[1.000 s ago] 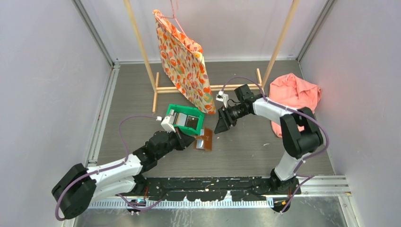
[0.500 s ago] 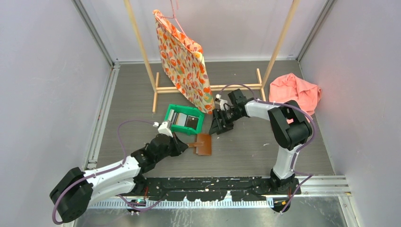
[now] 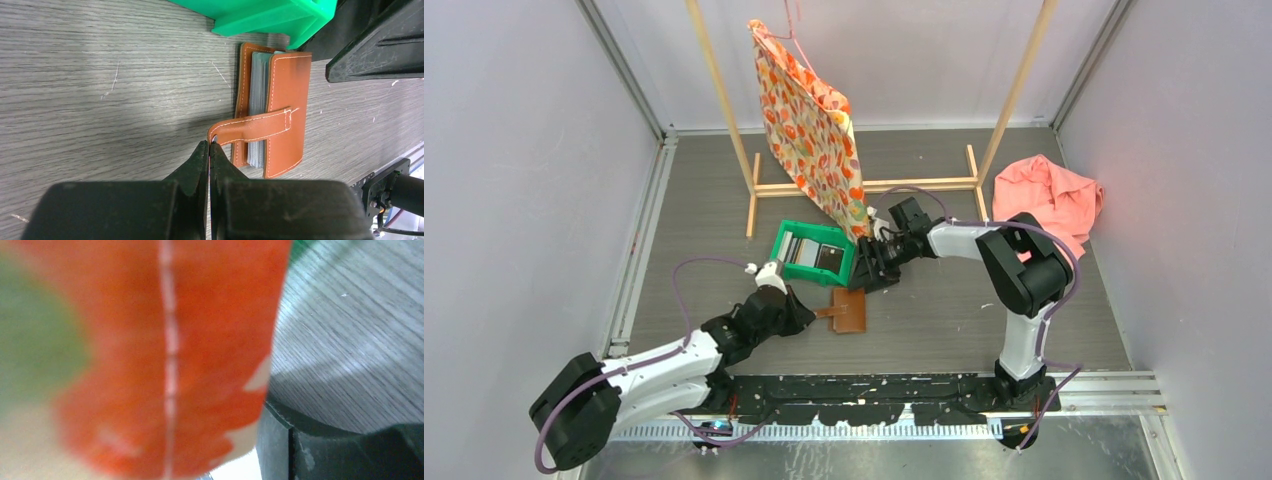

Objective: Put the credit cards into the card holder
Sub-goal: Close the card holder at the center of the board.

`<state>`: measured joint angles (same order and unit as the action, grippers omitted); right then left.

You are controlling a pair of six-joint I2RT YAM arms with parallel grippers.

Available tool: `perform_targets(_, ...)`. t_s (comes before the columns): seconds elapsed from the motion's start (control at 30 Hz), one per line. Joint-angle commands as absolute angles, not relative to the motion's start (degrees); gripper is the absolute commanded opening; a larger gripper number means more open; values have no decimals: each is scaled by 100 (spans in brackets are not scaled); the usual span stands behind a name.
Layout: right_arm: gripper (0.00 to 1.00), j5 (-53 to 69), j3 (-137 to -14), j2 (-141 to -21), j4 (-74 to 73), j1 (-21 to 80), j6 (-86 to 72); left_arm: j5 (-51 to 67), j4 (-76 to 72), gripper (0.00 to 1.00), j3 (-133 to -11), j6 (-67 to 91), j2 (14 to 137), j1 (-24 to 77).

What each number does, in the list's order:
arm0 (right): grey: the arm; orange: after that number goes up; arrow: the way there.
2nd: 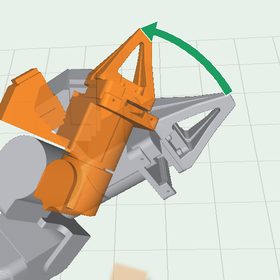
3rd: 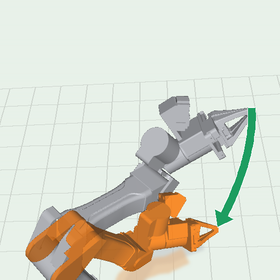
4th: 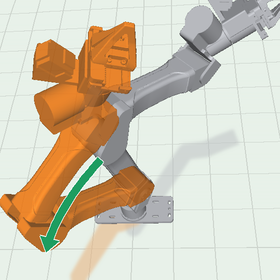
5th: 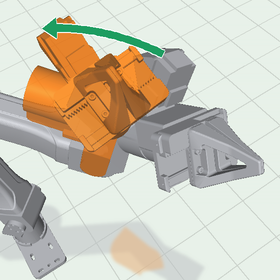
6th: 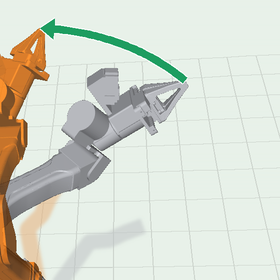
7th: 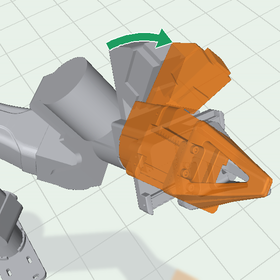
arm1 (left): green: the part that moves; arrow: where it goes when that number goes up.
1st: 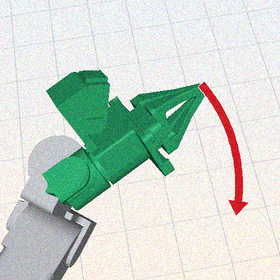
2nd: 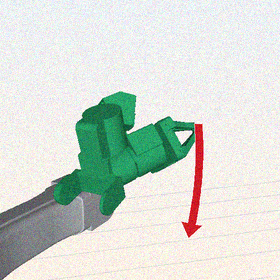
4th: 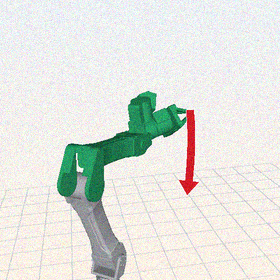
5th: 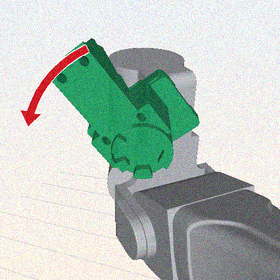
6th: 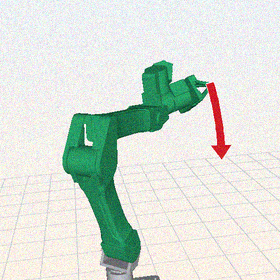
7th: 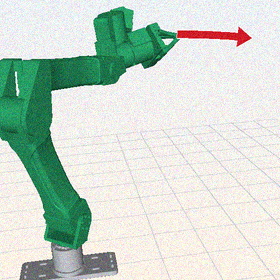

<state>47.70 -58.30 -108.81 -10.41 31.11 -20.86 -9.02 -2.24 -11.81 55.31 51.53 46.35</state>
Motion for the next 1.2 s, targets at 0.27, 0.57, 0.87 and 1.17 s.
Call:
perform_targets(0.27,62,3832,-4981,-11306,-539,3451,-2619,-744,-376,0,-1155,5550,5272,4462)
perform_targets(0.57,26,2973,-4890,-11529,-546,3583,-2883,-582,-455,0,-1025,5588,5194,4321)
perform_targets(0.87,1,3149,-4850,-11216,-509,3356,-2620,-356,-465,0,-910,5613,4827,4237)
perform_targets(1.17,1,3763,-4992,-10498,-1291,2971,-1364,-53,-1162,0,-594,5982,4317,4228)
